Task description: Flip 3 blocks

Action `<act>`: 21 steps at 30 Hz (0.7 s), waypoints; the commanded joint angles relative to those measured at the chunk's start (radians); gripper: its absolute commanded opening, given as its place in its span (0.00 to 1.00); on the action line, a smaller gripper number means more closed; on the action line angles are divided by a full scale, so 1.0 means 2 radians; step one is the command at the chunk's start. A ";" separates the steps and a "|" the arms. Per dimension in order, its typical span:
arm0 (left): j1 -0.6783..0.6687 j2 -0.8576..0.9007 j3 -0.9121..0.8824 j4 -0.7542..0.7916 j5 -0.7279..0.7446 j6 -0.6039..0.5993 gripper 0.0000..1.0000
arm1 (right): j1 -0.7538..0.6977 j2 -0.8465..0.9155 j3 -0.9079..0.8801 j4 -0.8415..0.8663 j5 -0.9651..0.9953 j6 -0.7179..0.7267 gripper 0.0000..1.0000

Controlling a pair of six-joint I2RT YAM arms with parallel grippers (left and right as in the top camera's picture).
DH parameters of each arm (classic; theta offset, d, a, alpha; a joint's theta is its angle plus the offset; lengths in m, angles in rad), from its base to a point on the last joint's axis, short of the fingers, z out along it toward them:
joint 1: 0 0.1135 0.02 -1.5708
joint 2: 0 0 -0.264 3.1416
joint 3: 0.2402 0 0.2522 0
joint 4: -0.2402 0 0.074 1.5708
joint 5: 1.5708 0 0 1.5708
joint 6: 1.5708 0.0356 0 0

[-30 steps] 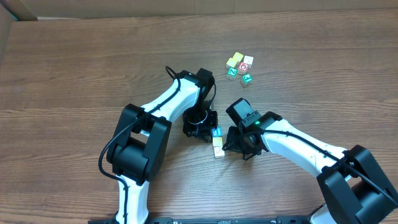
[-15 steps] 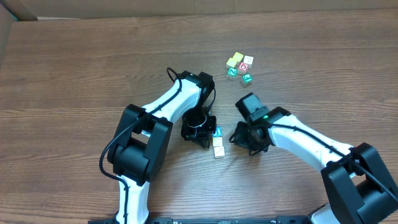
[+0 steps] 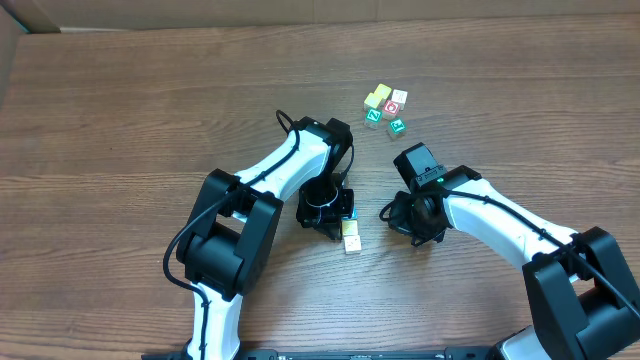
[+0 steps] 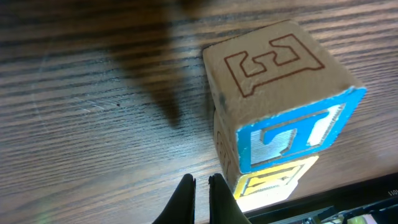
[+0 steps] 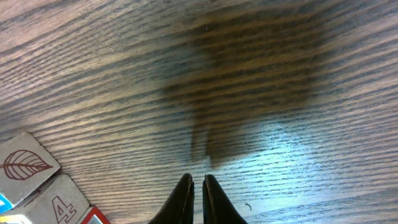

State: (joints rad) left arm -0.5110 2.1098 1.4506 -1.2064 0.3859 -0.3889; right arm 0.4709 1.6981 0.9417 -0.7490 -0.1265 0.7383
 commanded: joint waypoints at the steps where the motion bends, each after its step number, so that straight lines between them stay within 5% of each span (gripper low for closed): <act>1: -0.004 -0.002 -0.005 0.002 0.005 0.000 0.04 | -0.003 0.004 0.007 0.001 0.003 -0.005 0.09; 21: -0.003 -0.002 -0.005 0.014 -0.015 -0.001 0.04 | -0.003 0.004 0.007 0.001 0.003 -0.005 0.09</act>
State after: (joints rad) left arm -0.5110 2.1098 1.4479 -1.1801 0.3965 -0.3893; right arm 0.4709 1.6981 0.9417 -0.7498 -0.1265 0.7330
